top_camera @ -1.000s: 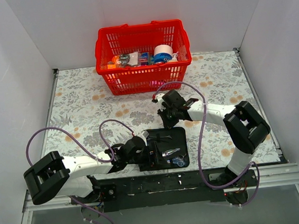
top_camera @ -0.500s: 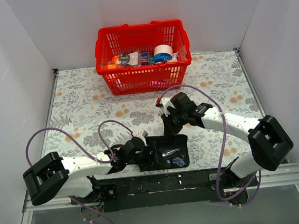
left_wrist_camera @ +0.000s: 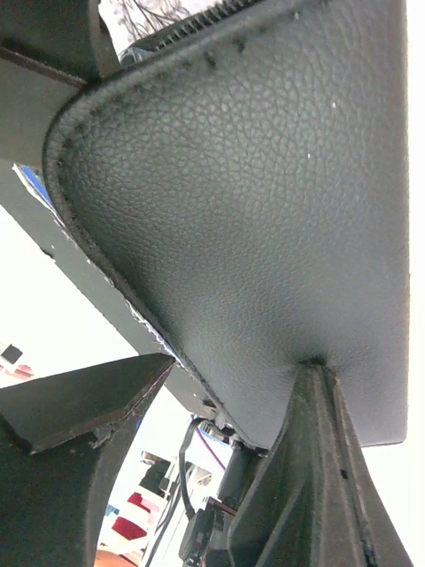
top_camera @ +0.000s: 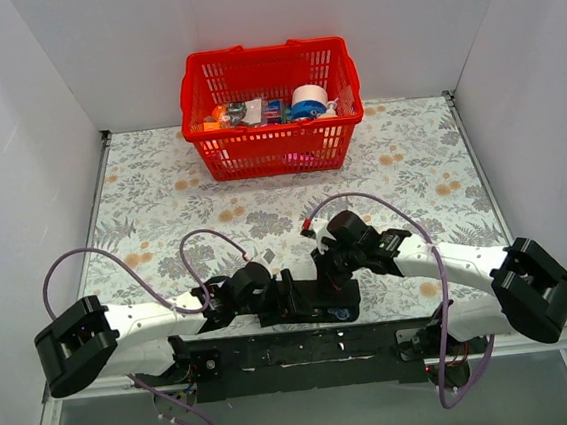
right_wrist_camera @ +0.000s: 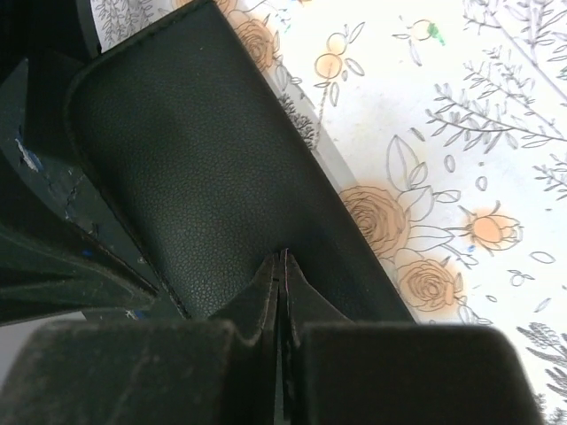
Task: Sort the hair-cutting tools
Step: Close the hairdressing tool bag at the center of the board.
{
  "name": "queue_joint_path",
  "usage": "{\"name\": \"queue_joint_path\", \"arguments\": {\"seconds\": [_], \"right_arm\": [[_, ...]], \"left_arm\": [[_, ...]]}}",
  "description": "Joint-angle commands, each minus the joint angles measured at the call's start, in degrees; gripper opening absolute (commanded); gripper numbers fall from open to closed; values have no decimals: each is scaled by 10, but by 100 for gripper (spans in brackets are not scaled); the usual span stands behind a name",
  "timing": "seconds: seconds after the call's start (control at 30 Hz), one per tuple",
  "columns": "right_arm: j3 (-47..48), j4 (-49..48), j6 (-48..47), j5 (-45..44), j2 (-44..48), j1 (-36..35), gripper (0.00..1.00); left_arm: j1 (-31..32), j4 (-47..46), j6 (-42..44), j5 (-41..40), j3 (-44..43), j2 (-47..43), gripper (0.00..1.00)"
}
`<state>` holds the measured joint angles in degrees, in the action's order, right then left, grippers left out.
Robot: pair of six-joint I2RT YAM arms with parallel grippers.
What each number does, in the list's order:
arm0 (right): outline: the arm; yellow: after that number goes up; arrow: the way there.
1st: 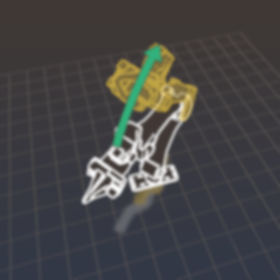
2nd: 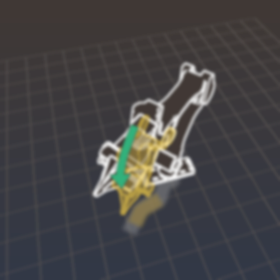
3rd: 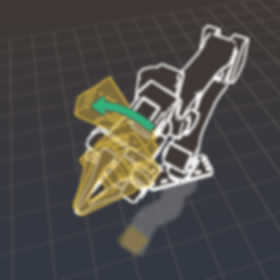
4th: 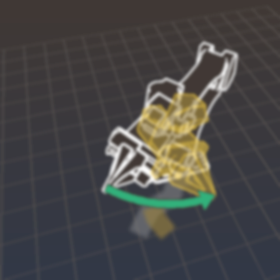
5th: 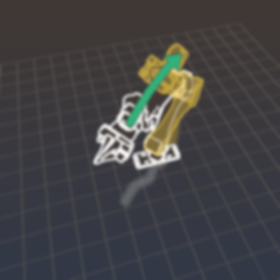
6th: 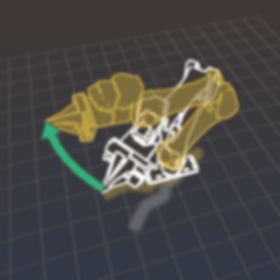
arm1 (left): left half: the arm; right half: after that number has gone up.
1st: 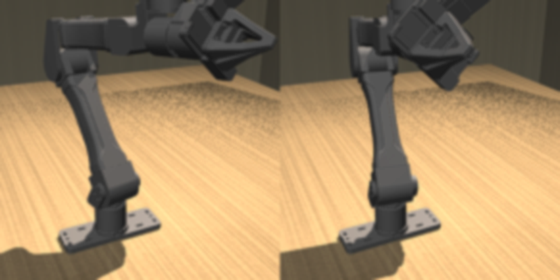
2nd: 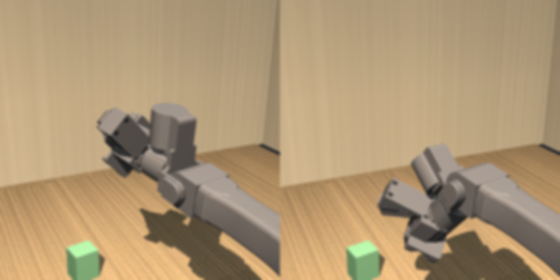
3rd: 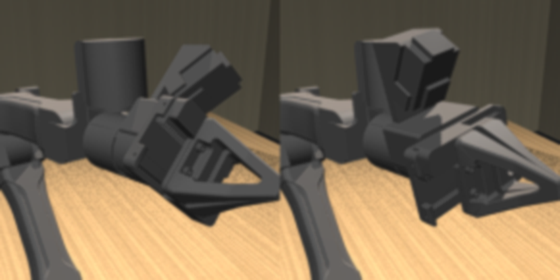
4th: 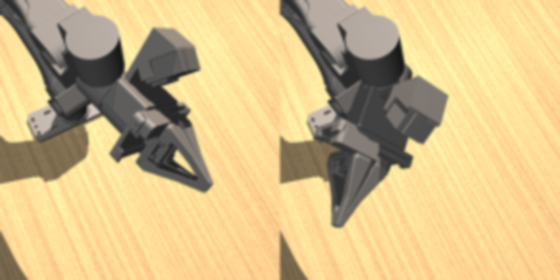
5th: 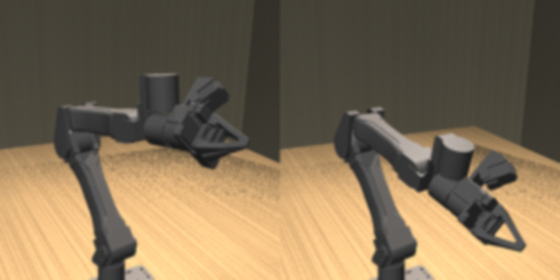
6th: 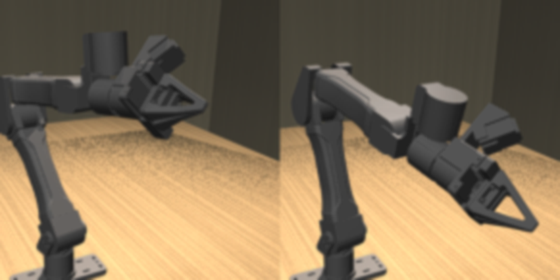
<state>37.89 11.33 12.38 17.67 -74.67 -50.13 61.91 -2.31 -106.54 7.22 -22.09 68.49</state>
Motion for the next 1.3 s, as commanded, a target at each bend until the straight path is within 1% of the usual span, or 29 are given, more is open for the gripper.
{"name": "queue_joint_path", "arguments": {"seconds": [0.0, 0.1, 0.2, 0.23, 0.27, 0.37, 0.47, 0.6, 0.67, 0.87, 1.0, 1.03, 1.13, 1.27], "right_arm": [[-37, -17, 41, -15, 15, -32, 1], [-69, -31, 62, -36, 22, -51, 1], [-103, -52, 81, -61, 21, -73, 1], [-119, -61, 85, -67, 18, -81, 1], [-126, -66, 91, -73, 18, -84, 1], [-148, -82, 106, -94, 14, -97, 1], [-157, -87, 117, -126, 6, -109, 1], [-163, -92, 126, -140, -2, -122, 1], [-163, -91, 136, -147, 1, -124, 1], [-155, -55, 153, -173, 44, -131, 1], [-157, -26, 162, -174, 81, -132, 1], [-157, -21, 165, -190, 87, -132, 1], [-162, -2, 178, -194, 107, -132, 1], [-157, 37, 197, -214, 145, -133, 4]], "left_arm": [[2, 59, 2, -20, -8, -43, 73], [2, 99, 2, -15, -35, -84, 73], [2, 160, 8, -20, -91, -115, 73], [2, 178, 14, -23, -123, -130, 73], [2, 213, 19, -26, -143, -136, 74], [2, 264, 32, -40, -199, -148, 75], [2, 288, 45, -55, -237, -138, 75], [1, 274, 63, -62, -245, -94, 76], [1, 248, 67, -56, -237, -61, 76], [2, 171, 67, -47, -184, -12, 76], [1, 147, 70, -51, -163, 3, 76], [1, 144, 71, -52, -158, 11, 76], [1, 123, 71, -42, -146, 27, 75], [1, 89, 65, -32, -116, 59, 75]]}}
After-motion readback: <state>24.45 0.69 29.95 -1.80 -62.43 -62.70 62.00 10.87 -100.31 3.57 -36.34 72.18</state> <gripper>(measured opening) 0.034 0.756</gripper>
